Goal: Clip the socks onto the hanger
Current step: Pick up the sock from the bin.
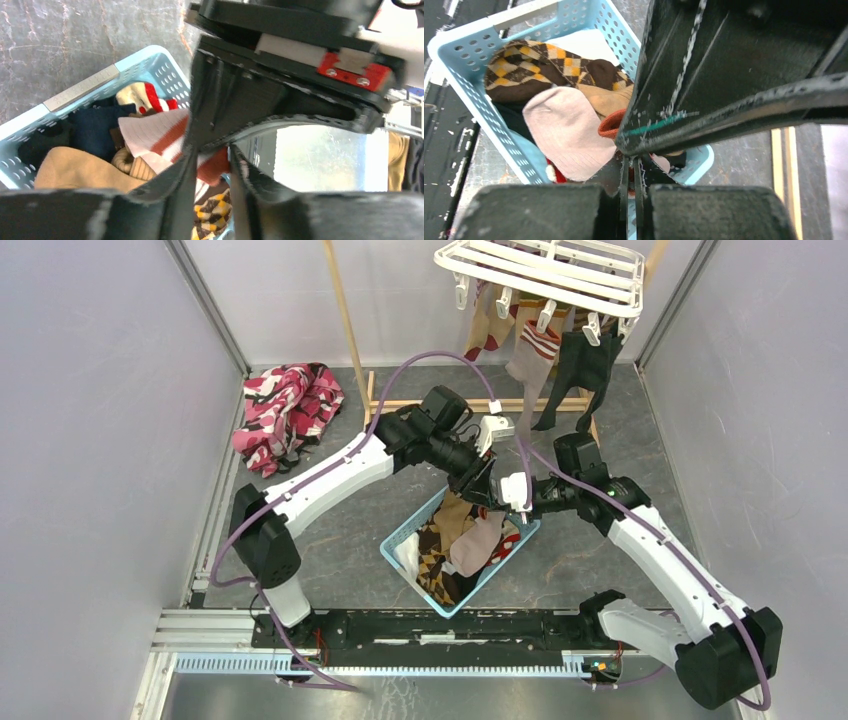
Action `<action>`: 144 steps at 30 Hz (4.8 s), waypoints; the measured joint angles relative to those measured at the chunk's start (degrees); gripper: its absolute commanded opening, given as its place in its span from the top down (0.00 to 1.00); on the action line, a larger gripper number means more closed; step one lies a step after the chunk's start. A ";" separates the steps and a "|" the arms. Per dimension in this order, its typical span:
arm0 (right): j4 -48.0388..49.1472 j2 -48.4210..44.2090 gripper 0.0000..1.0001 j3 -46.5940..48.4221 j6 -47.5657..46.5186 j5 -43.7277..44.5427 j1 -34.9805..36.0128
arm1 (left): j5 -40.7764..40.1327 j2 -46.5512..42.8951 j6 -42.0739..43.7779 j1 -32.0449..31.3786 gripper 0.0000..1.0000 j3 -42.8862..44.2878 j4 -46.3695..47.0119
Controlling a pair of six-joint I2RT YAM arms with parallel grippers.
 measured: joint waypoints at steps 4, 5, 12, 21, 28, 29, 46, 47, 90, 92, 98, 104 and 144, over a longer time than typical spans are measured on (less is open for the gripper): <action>-1.92 0.98 1.00 -0.26 -0.39 -1.44 -0.07 | 0.13 -3.02 -5.05 0.50 0.46 -8.66 9.88; -2.10 1.09 1.00 -0.39 -0.44 -2.29 -0.31 | -0.09 -4.61 -6.16 0.66 0.42 -11.52 12.72; -1.62 1.07 1.00 -2.08 2.25 -13.66 -7.50 | -5.42 -33.79 -6.78 -0.59 0.09 -46.84 49.29; 4.17 1.14 1.00 -4.70 10.91 -24.48 -10.75 | -26.80 -41.11 13.35 -17.73 0.27 -76.13 85.42; 5.07 1.62 1.00 -4.70 12.39 -27.34 -11.23 | -42.36 -25.75 17.59 -21.20 0.43 -71.89 100.78; 5.11 1.62 1.00 -4.70 12.55 -27.56 -11.34 | -43.85 -24.20 17.64 -21.22 0.46 -71.04 102.79; 4.98 0.92 0.57 -4.72 10.99 -27.04 -11.69 | -47.08 -22.77 14.91 -21.33 0.98 -68.46 105.33; 4.42 0.66 0.49 -4.72 10.34 -26.80 -11.69 | -45.86 -24.37 13.77 -20.98 0.98 -68.41 103.80; -4.46 -4.15 1.00 -3.69 0.61 -23.41 -11.69 | -3.54 -28.59 -17.55 -2.01 0.03 -57.44 70.95; -4.35 -4.13 1.00 -3.69 0.74 -23.52 -11.69 | -5.73 -32.24 -13.40 -3.30 0.03 -62.01 73.42; -2.91 -3.72 1.00 -3.72 1.88 -23.67 -11.69 | -14.56 -34.07 -5.64 -8.50 0.10 -64.94 80.19; -1.95 -3.43 1.00 -3.74 2.69 -23.67 -11.69 | -24.79 -28.02 -2.03 -13.33 0.46 -64.67 87.97; -1.46 -3.19 0.74 -4.70 2.38 -25.20 -12.28 | -23.52 -26.67 -19.08 -7.91 0.98 -62.73 95.36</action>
